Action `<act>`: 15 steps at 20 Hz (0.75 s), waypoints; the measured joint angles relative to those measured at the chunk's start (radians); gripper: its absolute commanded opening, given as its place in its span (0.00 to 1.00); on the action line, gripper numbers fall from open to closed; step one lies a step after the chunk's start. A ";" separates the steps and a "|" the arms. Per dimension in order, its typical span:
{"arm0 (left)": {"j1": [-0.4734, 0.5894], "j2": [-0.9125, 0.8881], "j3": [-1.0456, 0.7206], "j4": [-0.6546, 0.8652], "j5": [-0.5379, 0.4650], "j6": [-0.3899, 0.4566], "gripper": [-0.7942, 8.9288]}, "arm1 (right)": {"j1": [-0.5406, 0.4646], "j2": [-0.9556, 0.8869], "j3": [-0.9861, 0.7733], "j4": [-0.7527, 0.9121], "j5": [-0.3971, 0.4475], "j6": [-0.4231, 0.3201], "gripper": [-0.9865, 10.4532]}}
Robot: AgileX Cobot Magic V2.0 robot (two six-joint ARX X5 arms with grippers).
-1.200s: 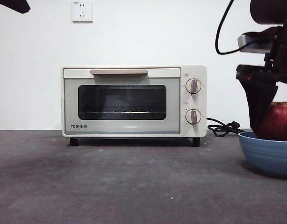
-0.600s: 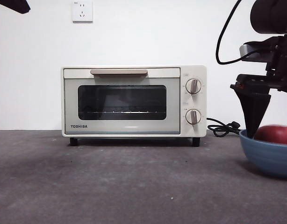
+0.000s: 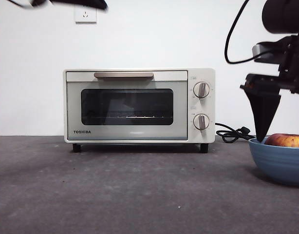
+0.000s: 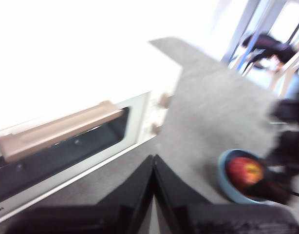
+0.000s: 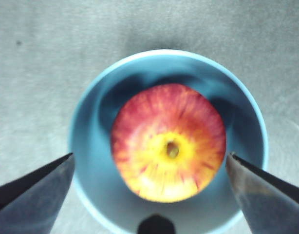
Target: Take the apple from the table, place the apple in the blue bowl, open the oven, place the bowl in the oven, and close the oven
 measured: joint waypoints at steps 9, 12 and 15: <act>0.088 0.376 0.313 0.000 0.099 -0.059 0.08 | 0.000 -0.346 0.000 -0.126 -0.017 0.023 0.08; 0.108 0.404 0.317 -0.021 0.152 -0.082 0.08 | 0.000 -0.488 0.000 -0.176 -0.084 0.046 0.08; 0.115 0.421 0.317 -0.039 0.153 -0.081 0.08 | 0.000 -0.612 0.000 -0.202 -0.157 0.081 0.08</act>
